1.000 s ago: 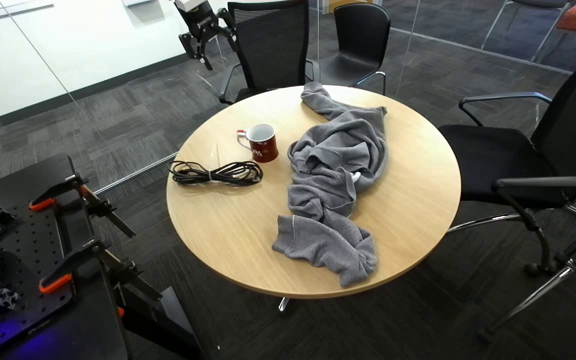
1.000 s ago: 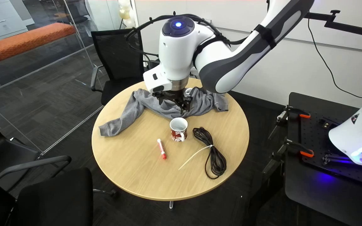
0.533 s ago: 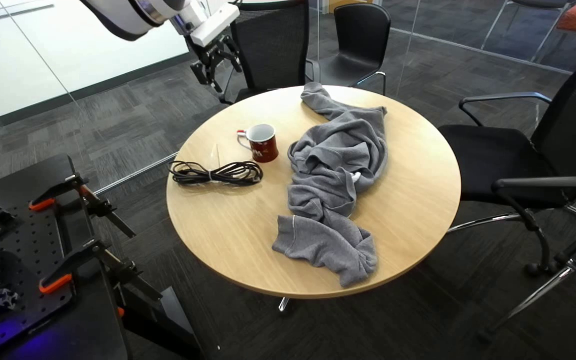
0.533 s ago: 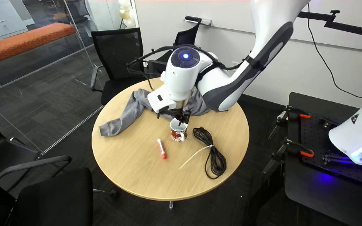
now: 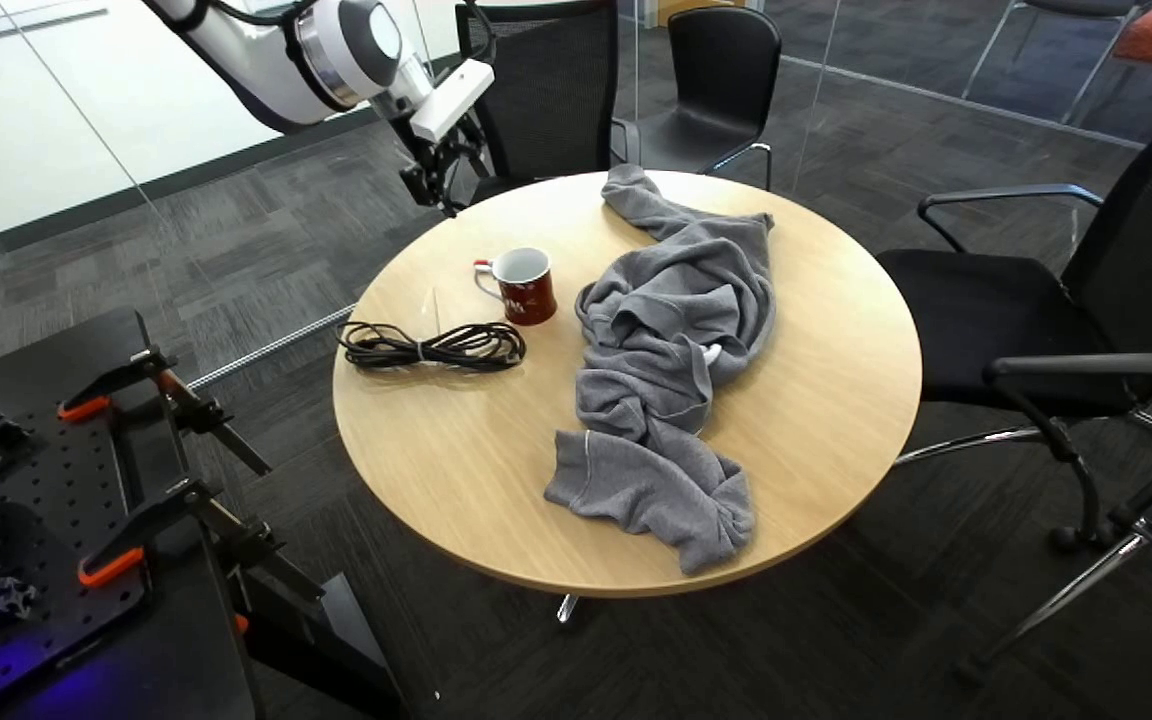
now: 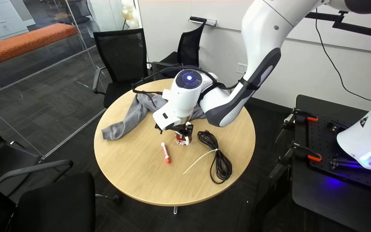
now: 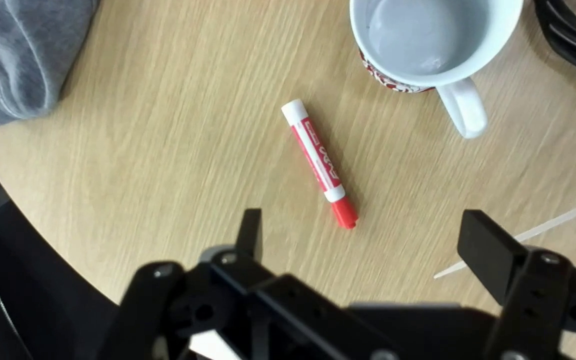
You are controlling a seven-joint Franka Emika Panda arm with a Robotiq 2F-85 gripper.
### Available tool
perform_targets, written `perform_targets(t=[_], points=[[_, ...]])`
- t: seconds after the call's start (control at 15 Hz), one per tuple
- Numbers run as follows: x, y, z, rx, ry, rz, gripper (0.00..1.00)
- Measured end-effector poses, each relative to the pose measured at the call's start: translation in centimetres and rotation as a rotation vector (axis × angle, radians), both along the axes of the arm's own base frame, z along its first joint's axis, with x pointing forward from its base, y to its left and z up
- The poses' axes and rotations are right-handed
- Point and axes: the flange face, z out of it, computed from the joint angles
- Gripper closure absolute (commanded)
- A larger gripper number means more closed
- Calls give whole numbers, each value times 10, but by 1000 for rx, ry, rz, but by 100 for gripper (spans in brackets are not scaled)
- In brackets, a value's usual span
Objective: Put the marker in the mug
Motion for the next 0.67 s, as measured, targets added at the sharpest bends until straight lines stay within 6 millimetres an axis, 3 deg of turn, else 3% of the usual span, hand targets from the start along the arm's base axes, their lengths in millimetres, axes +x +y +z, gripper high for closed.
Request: perform_targets(t=[0.67], points=[[10,4,-45,4,44,86,0]])
